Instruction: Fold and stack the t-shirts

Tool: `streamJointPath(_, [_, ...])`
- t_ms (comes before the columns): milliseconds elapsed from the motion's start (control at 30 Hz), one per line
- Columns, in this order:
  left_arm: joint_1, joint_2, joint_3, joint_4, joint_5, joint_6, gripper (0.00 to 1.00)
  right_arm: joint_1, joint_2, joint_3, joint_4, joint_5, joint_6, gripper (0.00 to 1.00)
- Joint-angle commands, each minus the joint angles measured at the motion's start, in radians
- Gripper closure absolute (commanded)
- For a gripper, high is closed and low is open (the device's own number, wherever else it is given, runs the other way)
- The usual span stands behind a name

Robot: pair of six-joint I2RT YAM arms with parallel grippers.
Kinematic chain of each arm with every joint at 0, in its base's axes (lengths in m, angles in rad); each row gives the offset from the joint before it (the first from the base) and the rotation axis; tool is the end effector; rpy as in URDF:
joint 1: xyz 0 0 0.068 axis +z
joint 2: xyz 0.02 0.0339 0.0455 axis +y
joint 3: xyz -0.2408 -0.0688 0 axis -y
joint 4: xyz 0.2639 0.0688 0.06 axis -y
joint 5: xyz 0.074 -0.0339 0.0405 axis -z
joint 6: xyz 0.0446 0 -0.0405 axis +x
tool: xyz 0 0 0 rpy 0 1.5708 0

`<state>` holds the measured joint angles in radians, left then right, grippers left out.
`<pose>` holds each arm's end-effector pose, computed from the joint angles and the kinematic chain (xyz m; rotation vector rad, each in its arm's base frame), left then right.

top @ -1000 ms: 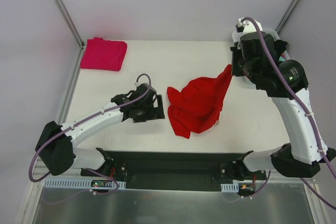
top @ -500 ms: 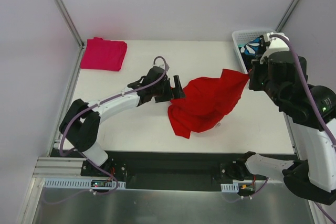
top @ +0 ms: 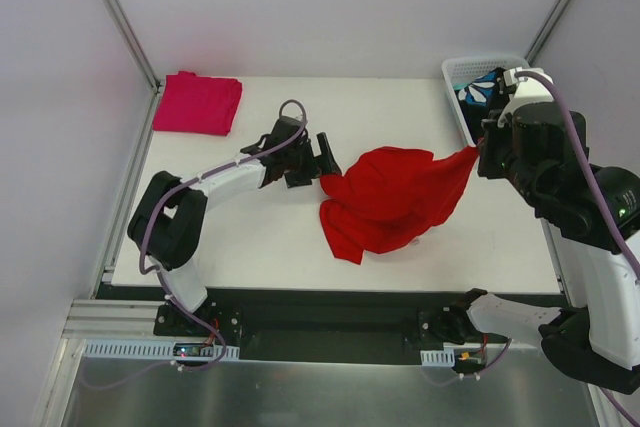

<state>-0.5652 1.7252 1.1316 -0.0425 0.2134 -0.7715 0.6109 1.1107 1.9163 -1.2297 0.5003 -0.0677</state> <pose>0.3361 -0.2243 0.1837 -0.1164 2.3656 -0.9384 0.1398 0.0718 0.5146 -0.3398 1.9128 -0.1398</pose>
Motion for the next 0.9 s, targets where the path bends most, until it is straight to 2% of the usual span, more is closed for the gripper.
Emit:
streamJointPath(0, [0.004,0.053,0.069,0.018,0.03,-0.005,0.04,-0.005,-0.012,0.013,-0.013,0.02,-0.009,0.99])
streamJointPath(200, [0.002,0.128,0.115,0.027,0.043,-0.022,0.08,-0.003,0.005,0.07,-0.045,0.012,-0.014,0.99])
streamJointPath(367, [0.002,0.157,0.117,0.029,0.031,-0.018,0.12,-0.005,-0.012,0.041,-0.045,0.014,-0.009,0.99])
streamJointPath(467, [0.004,0.163,0.111,0.027,0.012,-0.015,0.28,-0.003,-0.014,0.032,-0.036,0.003,-0.009,0.99])
streamJointPath(500, [0.005,0.165,0.112,0.027,0.011,-0.015,0.38,-0.003,-0.015,0.03,-0.036,0.001,-0.007,0.99])
streamJointPath(600, [0.011,0.16,0.112,0.024,0.012,-0.014,0.56,-0.005,-0.009,0.024,-0.033,-0.003,-0.007,0.99])
streamJointPath(633, [0.011,0.155,0.114,0.021,0.011,-0.014,0.66,-0.003,-0.009,0.021,-0.03,-0.006,-0.007,0.99])
streamJointPath(700, [0.013,0.137,0.111,0.009,0.001,-0.005,0.73,-0.005,-0.015,0.007,-0.022,-0.008,-0.006,0.99])
streamJointPath(733, [0.013,0.131,0.111,0.001,-0.003,0.0,0.84,-0.005,-0.017,0.003,-0.021,-0.009,-0.006,0.99])
streamJointPath(767, [0.013,0.119,0.109,-0.005,-0.008,0.008,0.9,-0.005,-0.02,-0.005,-0.016,-0.008,-0.006,0.99])
streamJointPath(800, [0.014,0.111,0.108,-0.02,-0.014,0.009,1.0,-0.003,-0.025,-0.011,-0.011,-0.006,-0.006,0.99])
streamJointPath(867, [0.014,0.093,0.109,-0.04,-0.028,0.017,1.0,-0.005,-0.028,-0.029,-0.008,-0.003,-0.006,0.99])
